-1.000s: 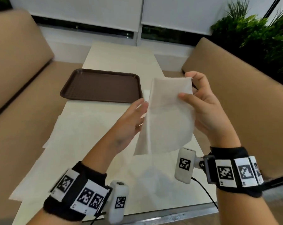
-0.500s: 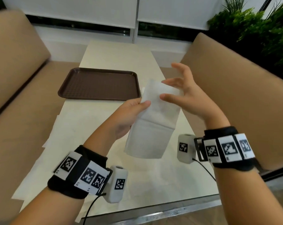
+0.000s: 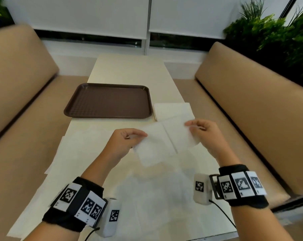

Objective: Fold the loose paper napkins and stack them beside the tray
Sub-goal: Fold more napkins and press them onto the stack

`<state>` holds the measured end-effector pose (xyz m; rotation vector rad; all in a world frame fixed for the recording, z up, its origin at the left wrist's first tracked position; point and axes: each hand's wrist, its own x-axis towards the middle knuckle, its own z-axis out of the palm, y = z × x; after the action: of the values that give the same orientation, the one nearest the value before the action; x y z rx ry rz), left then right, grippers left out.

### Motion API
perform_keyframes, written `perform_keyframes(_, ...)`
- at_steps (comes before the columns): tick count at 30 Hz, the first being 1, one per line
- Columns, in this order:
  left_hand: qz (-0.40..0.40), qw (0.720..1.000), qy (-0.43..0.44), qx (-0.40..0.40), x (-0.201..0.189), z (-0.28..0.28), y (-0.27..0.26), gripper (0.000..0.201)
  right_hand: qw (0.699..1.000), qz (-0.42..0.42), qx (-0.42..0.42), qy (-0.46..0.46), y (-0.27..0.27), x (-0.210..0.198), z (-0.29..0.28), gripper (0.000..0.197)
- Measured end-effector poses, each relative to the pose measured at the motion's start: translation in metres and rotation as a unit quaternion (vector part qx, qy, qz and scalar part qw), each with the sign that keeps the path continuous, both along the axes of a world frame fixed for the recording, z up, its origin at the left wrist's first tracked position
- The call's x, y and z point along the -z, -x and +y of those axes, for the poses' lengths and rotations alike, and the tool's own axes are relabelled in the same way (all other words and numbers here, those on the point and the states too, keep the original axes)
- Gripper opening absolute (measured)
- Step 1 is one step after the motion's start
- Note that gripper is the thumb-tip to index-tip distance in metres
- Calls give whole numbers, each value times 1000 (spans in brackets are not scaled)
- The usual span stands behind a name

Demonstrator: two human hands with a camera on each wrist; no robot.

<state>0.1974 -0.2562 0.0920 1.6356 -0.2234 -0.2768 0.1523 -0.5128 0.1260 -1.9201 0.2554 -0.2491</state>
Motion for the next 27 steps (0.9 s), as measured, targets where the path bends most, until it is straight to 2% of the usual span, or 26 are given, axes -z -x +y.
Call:
perform_keyframes(3, 46, 998, 13, -40, 15, -14, -26, 26, 999, 52, 5, -5, -11, 31, -10, 33)
perform_keyframes(7, 82, 996, 19, -4, 20, -44, -75, 39, 998, 59, 31, 3, -55, 46, -31, 29)
perform_keyframes(11, 21, 998, -29, -52, 20, -84, -131, 24, 993, 29, 98, 64, -121, 45, -58, 18)
perform_keyframes(14, 8, 995, -59, -80, 31, -113, -173, 25, 986, 77, 83, 123, -166, 47, -75, 33)
perform_keyframes(17, 33, 994, -94, -49, 49, -136, -206, 39, 970, 115, 82, 198, -196, 54, -88, 42)
perform_keyframes(19, 14, 990, -142, -21, 59, -148, -221, 44, 956, 131, 77, 251, -210, 61, -94, 45)
perform_keyframes(21, -7, 976, -219, 5, 69, -160, -230, 44, 944, 151, 66, 287, -220, 70, -98, 44)
perform_keyframes(24, -21, 917, -398, 38, 77, -169, -227, 42, 912, 217, 40, 345, -228, 85, -100, 39)
perform_keyframes(26, -39, 886, -456, 68, 81, -171, -222, 44, 874, 288, 10, 391, -229, 95, -100, 37)
perform_keyframes(27, -46, 879, -467, 76, 82, -171, -219, 45, 867, 309, -1, 392, -228, 98, -100, 37)
